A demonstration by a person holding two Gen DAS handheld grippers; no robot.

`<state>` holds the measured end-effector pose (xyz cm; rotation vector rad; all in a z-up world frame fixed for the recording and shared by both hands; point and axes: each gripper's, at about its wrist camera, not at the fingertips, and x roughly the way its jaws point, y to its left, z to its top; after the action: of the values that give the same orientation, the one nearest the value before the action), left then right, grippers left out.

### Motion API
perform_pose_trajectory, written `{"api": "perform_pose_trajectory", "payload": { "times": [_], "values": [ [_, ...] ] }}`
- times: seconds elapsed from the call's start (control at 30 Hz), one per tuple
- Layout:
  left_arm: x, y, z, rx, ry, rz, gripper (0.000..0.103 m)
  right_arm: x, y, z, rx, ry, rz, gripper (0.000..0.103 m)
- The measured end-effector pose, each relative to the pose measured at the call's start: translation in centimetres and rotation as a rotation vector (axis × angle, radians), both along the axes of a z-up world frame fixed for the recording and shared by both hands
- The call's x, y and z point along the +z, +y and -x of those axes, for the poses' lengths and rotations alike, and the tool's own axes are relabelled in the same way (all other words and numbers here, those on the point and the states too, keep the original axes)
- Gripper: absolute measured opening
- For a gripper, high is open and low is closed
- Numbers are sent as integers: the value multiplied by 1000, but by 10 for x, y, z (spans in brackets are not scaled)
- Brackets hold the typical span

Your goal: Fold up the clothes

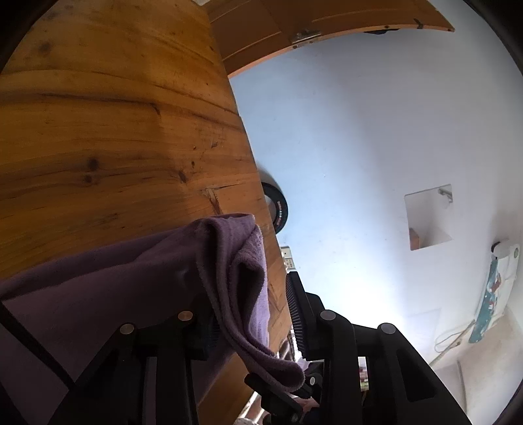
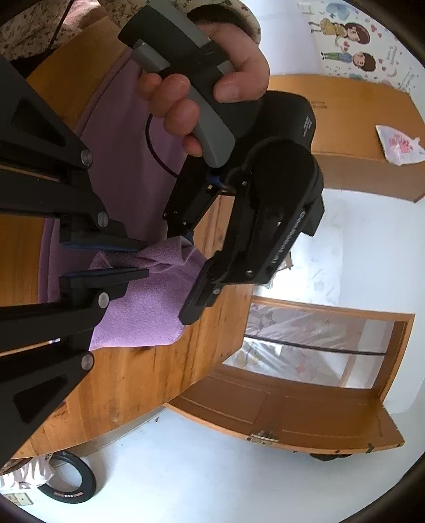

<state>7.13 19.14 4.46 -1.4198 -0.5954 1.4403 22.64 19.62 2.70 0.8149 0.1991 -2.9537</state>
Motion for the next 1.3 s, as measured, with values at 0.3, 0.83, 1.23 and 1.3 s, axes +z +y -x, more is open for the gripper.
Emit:
{"api": "perform_pose_trajectory", "payload": {
  "times": [0.3, 0.83, 1.23, 1.3],
  "values": [
    [18, -29, 2, 46, 40, 19, 25, 13, -32, -2, 75, 23, 4, 9],
    [6, -91, 6, 179, 87, 145, 25, 2, -79, 10, 205, -16, 15, 9],
    [-7, -96, 22, 224, 118, 232, 25, -19, -93, 26, 214, -84, 12, 9],
    [-5, -100, 24, 240, 128, 235, 25, -21, -93, 27, 221, -97, 10, 9]
  ]
}}
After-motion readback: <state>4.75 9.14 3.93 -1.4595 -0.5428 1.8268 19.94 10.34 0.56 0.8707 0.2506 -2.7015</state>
